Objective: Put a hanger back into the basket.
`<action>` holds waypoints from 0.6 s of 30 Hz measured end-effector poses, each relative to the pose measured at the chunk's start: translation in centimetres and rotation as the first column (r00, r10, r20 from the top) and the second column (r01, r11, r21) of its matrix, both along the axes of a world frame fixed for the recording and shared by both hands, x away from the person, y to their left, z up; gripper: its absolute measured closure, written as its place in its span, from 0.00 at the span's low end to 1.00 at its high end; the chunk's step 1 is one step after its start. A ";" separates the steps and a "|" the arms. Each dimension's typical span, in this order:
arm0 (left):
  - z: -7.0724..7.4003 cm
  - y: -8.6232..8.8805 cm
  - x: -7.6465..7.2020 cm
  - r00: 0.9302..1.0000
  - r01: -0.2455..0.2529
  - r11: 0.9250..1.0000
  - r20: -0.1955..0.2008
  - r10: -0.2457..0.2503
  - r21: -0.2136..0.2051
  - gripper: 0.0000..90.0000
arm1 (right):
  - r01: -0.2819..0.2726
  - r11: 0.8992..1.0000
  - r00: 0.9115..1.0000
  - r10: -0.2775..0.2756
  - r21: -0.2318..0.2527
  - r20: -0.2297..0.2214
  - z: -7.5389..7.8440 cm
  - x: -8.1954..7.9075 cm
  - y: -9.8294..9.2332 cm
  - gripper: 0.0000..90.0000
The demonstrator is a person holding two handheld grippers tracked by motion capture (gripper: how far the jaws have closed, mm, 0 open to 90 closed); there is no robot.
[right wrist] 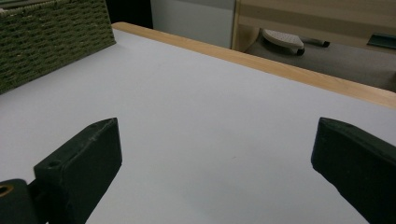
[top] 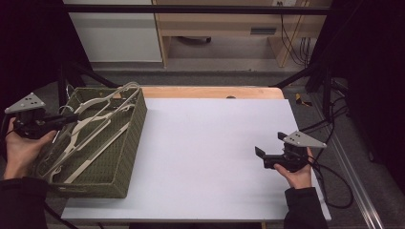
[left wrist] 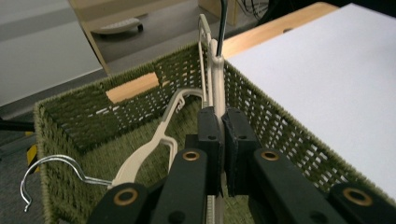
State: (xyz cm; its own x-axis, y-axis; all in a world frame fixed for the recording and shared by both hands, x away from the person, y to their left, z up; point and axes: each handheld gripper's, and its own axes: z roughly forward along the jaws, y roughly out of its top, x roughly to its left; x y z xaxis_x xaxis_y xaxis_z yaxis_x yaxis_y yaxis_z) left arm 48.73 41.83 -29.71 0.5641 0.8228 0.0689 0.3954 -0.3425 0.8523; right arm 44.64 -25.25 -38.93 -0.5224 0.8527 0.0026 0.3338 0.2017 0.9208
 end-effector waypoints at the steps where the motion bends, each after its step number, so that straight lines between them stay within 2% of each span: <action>1: -0.3 0.1 0.0 1.000 0.003 1.000 -0.010 -0.003 0.004 0.96 | 0.000 1.000 1.000 0.000 0.001 -0.001 0.0 0.0 0.0 0.03; 4: -1.0 0.0 0.1 1.000 0.004 1.000 -0.030 -0.003 0.005 0.96 | 0.001 1.000 1.000 -0.001 0.000 -0.002 0.0 0.0 0.0 0.03; 11: -3.8 -0.4 0.4 0.995 -0.036 0.999 -0.098 0.032 -0.034 0.96 | 0.000 1.000 1.000 0.000 -0.002 -0.002 0.0 0.0 0.1 0.03; 18: -5.7 -0.7 0.6 0.990 -0.056 0.997 -0.136 0.048 -0.058 0.95 | -0.003 1.000 1.000 0.003 -0.006 -0.006 -0.1 0.0 0.1 0.03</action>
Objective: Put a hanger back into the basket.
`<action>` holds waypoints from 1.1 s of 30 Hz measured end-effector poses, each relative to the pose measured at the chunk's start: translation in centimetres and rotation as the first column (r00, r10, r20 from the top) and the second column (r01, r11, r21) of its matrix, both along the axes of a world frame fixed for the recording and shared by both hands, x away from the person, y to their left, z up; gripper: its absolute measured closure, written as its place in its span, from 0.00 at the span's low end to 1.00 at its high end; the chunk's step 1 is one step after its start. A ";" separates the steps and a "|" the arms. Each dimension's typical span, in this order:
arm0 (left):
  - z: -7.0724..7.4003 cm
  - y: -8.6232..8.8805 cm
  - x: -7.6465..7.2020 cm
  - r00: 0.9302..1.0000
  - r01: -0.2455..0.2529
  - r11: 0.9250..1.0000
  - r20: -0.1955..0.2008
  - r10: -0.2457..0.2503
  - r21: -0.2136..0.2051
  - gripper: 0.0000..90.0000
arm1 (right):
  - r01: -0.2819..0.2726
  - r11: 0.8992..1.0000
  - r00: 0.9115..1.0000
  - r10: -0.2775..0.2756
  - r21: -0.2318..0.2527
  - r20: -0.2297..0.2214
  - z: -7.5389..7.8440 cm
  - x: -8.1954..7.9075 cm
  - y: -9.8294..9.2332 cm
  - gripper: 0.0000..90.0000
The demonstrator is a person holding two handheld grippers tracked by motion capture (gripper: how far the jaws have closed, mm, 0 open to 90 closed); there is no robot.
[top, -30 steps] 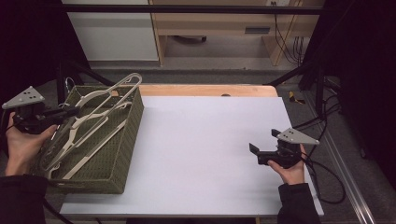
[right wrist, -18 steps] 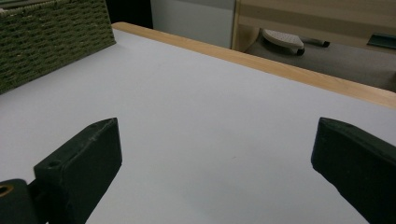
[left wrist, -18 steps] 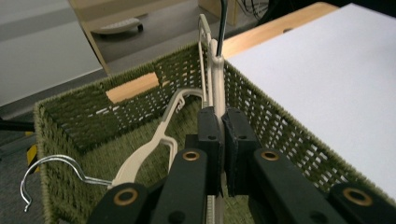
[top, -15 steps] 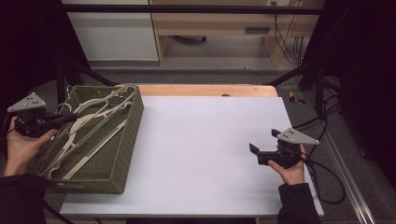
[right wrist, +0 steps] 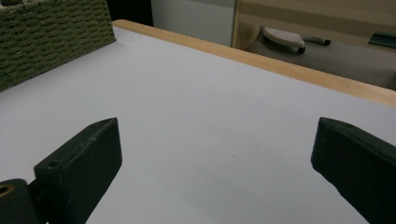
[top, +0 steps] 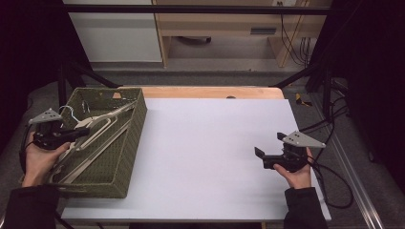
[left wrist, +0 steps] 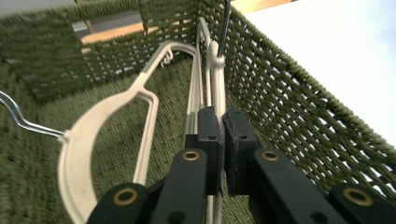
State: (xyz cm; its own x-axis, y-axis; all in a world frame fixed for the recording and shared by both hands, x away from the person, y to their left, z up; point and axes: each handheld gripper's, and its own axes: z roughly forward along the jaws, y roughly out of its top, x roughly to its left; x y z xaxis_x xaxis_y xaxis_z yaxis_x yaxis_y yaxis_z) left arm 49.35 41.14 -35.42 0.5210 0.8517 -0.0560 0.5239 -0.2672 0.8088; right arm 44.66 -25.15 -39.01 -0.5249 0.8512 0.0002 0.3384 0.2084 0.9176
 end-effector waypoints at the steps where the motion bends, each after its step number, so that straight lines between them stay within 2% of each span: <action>1: -0.3 0.0 0.1 1.000 -0.005 1.000 -0.013 0.005 -0.007 0.95 | -0.001 1.000 1.000 0.001 0.001 0.001 0.0 0.0 0.0 0.03; 4: -0.8 0.5 0.1 1.000 -0.020 1.000 -0.014 0.020 -0.019 0.95 | 0.000 1.000 1.000 0.000 0.005 0.000 0.0 -0.1 0.0 0.03; 7: -1.3 0.9 0.1 0.997 -0.069 0.998 -0.019 0.069 -0.001 0.94 | -0.002 1.000 1.000 0.002 0.001 -0.001 0.0 0.0 0.0 0.03; 10: -1.3 0.9 0.2 0.996 -0.090 0.996 -0.019 0.090 0.007 0.93 | 0.000 1.000 1.000 0.000 0.000 -0.008 -0.1 0.0 0.1 0.03; 14: -1.3 0.9 0.5 0.989 -0.146 0.989 -0.017 0.146 0.027 0.91 | -0.002 1.000 1.000 0.002 0.000 -0.006 -0.1 0.0 0.1 0.03; 17: -1.5 1.0 0.6 0.978 -0.203 0.977 -0.025 0.205 0.067 0.88 | -0.003 1.000 1.000 0.003 0.001 -0.006 -0.1 0.0 0.1 0.03; 18: -1.5 1.1 0.7 0.975 -0.216 0.974 -0.030 0.219 0.069 0.85 | -0.003 1.000 1.000 0.003 0.001 -0.008 -0.1 0.0 0.1 0.03; 19: -1.7 1.3 0.7 0.969 -0.240 0.967 -0.035 0.243 0.085 0.84 | -0.003 1.000 1.000 0.003 -0.001 -0.008 -0.1 0.0 0.1 0.03; 21: -1.9 1.7 0.7 0.963 -0.261 0.961 -0.047 0.266 0.091 0.82 | -0.004 1.000 1.000 0.004 -0.003 -0.007 -0.1 0.0 0.2 0.03; 22: -1.9 1.9 0.7 0.962 -0.262 0.960 -0.051 0.268 0.097 0.81 | -0.005 1.000 1.000 0.005 -0.005 -0.007 -0.1 0.1 0.2 0.03; 23: -2.0 2.1 0.7 0.957 -0.277 0.955 -0.059 0.284 0.108 0.81 | -0.005 1.000 1.000 0.005 -0.004 -0.008 -0.1 0.1 0.2 0.03; 27: -2.5 2.6 0.6 0.946 -0.303 0.944 -0.082 0.315 0.134 0.76 | -0.007 1.000 1.000 0.007 -0.008 -0.013 -0.2 0.1 0.3 0.03; 28: -2.6 2.7 0.6 0.944 -0.307 0.942 -0.083 0.319 0.132 0.75 | -0.006 1.000 1.000 0.006 -0.008 -0.013 -0.2 0.1 0.3 0.03; 30: -2.6 2.9 0.4 0.945 -0.302 0.946 -0.095 0.314 0.115 0.75 | -0.006 1.000 1.000 0.006 -0.008 -0.013 -0.2 0.1 0.3 0.03; 31: -2.6 2.9 0.2 0.943 -0.305 0.944 -0.099 0.318 0.124 0.75 | -0.006 1.000 1.000 0.006 -0.008 -0.013 -0.2 0.1 0.3 0.03; 33: -2.4 2.9 -0.1 0.946 -0.301 0.947 -0.088 0.312 0.115 0.74 | -0.006 1.000 1.000 0.006 -0.008 -0.012 -0.2 0.1 0.3 0.03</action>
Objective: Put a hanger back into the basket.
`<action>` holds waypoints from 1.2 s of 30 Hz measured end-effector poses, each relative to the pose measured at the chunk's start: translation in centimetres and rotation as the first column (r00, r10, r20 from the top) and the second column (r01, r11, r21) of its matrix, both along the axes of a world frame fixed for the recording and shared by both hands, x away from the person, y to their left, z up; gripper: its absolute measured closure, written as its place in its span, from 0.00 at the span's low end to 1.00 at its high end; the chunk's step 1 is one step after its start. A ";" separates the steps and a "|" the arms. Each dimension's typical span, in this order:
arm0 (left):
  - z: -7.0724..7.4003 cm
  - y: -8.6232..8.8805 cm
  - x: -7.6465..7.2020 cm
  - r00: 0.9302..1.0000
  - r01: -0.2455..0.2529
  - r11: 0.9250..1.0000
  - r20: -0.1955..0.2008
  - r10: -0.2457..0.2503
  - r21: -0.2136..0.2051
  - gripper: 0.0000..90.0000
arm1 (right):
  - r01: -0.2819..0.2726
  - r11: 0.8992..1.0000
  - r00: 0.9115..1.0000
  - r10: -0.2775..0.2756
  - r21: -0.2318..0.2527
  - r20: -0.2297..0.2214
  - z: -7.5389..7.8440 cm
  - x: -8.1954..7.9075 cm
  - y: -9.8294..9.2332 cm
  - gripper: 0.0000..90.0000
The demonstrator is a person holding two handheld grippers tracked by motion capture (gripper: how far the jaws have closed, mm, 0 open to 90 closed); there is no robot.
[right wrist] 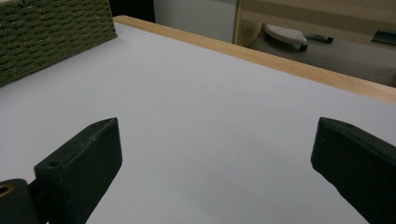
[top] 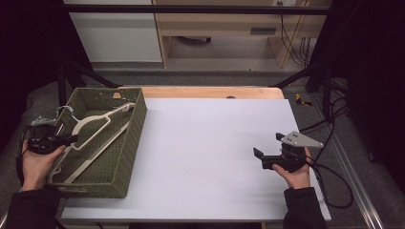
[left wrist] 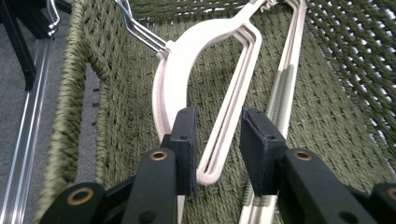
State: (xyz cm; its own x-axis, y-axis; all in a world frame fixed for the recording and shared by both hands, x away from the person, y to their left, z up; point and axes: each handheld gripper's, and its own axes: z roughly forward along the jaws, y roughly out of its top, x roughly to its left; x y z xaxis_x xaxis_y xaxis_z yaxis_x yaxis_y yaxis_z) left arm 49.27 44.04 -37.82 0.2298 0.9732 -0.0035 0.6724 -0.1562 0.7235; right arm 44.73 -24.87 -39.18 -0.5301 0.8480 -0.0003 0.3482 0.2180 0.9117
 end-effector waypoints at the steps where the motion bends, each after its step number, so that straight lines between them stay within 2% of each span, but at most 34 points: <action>1: 0.1 0.0 -0.1 1.000 -0.001 1.000 0.009 0.001 -0.005 0.73 | 0.000 1.000 1.000 0.000 0.000 0.000 0.0 0.0 0.0 0.03; 4: 0.9 -0.2 -1.0 0.997 0.019 0.998 0.074 -0.015 -0.063 0.70 | -0.003 1.000 1.000 0.003 -0.003 0.006 0.1 0.0 -0.1 0.03; 7: 1.7 -0.8 -1.9 0.988 0.047 0.994 0.149 -0.032 -0.095 0.63 | 0.001 1.000 1.000 -0.001 0.005 0.008 0.1 -0.1 -0.2 0.03; 11: 3.4 -2.2 -3.3 0.966 0.099 0.986 0.250 -0.063 -0.134 0.50 | 0.004 1.000 1.000 -0.004 0.011 0.012 0.2 -0.2 -0.2 0.03; 12: 3.9 -2.7 -3.6 0.957 0.113 0.984 0.280 -0.071 -0.139 0.47 | 0.001 1.000 1.000 -0.001 0.013 0.013 0.2 -0.2 -0.2 0.03; 13: 4.2 -3.1 -3.9 0.952 0.125 0.981 0.297 -0.077 -0.146 0.45 | 0.001 1.000 1.000 -0.001 0.011 0.015 0.2 -0.2 -0.3 0.03; 14: 4.6 -3.7 -4.2 0.941 0.147 0.977 0.325 -0.090 -0.155 0.43 | 0.000 1.000 1.000 0.000 0.011 0.016 0.2 -0.2 -0.3 0.03; 16: 5.2 -4.8 -4.7 0.927 0.175 0.970 0.361 -0.105 -0.166 0.37 | -0.002 1.000 1.000 0.002 0.017 0.018 0.3 -0.3 -0.3 0.03; 20: 5.8 -7.3 -5.3 0.903 0.235 0.959 0.401 -0.156 -0.157 0.28 | -0.002 1.000 1.000 0.001 0.025 0.025 0.4 -0.4 -0.4 0.03; 24: 5.8 -10.1 -5.8 0.874 0.299 0.942 0.440 -0.205 -0.155 0.21 | -0.005 0.999 0.999 0.004 0.034 0.033 0.5 -0.6 -0.6 0.02; 26: 5.6 -11.5 -6.0 0.861 0.324 0.932 0.458 -0.221 -0.160 0.18 | -0.008 0.999 0.999 0.007 0.043 0.037 0.6 -0.7 -0.7 0.02; 27: 5.5 -12.0 -6.0 0.857 0.334 0.929 0.462 -0.230 -0.157 0.17 | -0.013 0.999 0.999 0.010 0.046 0.044 0.7 -0.8 -0.7 0.02; 30: 4.9 -13.8 -6.0 0.849 0.350 0.926 0.467 -0.248 -0.145 0.14 | -0.015 0.998 0.999 0.013 0.055 0.051 0.9 -1.0 -0.9 0.01; 31: 4.8 -14.2 -6.0 0.849 0.352 0.924 0.466 -0.249 -0.147 0.13 | -0.018 0.998 0.998 0.015 0.061 0.055 0.9 -1.1 -0.9 0.01; 35: 3.7 -16.0 -5.9 0.848 0.385 0.907 0.454 -0.274 -0.170 0.12 | -0.023 0.997 0.998 0.019 0.078 0.060 1.1 -1.3 -1.1 0.01; 36: 3.5 -16.3 -5.9 0.845 0.396 0.903 0.451 -0.287 -0.167 0.12 | -0.024 0.996 0.998 0.019 0.081 0.061 1.1 -1.3 -1.1 0.01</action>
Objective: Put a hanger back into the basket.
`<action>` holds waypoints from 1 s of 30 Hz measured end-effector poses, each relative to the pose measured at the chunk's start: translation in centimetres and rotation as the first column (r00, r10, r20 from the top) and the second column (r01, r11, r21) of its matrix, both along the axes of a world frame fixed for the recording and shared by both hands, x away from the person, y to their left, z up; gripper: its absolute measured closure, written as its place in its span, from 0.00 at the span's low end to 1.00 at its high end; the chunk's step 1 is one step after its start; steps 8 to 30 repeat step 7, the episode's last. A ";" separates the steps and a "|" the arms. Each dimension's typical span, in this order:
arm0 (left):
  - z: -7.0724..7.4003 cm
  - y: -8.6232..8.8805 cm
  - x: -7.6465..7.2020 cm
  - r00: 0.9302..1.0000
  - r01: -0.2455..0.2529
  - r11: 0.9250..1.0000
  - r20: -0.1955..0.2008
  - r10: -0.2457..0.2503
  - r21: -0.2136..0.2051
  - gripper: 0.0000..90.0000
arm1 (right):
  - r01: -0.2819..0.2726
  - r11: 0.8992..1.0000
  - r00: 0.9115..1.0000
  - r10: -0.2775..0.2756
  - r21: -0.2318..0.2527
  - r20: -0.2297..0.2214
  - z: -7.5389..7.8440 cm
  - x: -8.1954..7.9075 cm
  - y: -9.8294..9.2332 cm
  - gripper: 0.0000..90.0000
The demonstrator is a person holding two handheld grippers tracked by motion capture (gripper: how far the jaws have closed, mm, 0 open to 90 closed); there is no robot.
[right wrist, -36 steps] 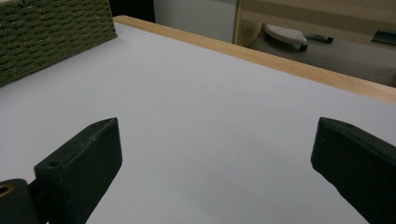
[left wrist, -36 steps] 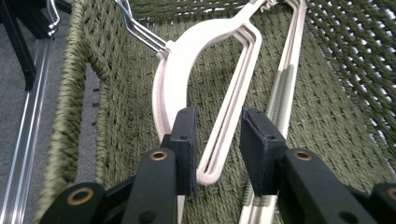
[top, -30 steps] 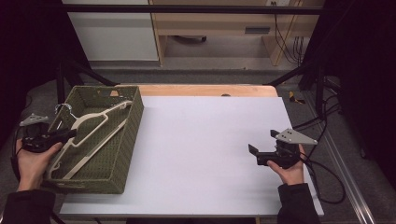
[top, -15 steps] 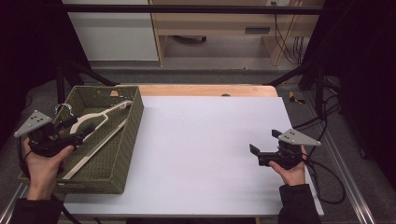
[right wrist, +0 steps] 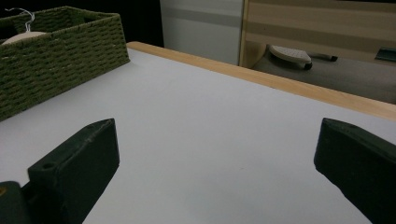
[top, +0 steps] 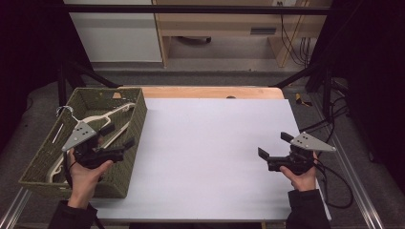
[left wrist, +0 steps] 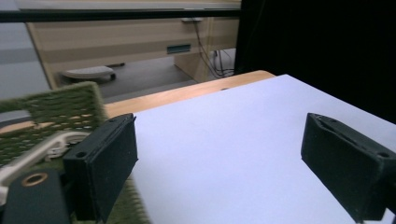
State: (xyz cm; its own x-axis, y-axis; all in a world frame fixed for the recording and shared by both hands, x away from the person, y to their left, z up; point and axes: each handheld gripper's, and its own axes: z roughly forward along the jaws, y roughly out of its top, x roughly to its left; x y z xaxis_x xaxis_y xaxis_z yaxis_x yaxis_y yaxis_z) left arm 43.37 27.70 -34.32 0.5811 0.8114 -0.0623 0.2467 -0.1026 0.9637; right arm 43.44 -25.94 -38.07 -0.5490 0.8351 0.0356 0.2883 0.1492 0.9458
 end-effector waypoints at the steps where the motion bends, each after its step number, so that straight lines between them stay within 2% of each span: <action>1: -0.2 -0.3 0.0 1.000 0.003 1.000 0.002 -0.003 -0.004 0.11 | -0.003 1.000 1.000 0.003 0.002 0.001 0.0 0.0 0.0 0.01; 7: -1.3 -1.7 0.2 0.999 0.036 0.999 -0.016 -0.036 0.037 0.11 | -0.012 1.000 1.000 0.012 0.011 0.008 0.0 -0.2 -0.3 0.01; 30: -1.3 -1.7 0.2 0.999 0.036 0.999 -0.016 -0.036 0.037 0.11 | -0.012 1.000 1.000 0.012 0.011 0.008 0.0 -0.2 -0.3 0.01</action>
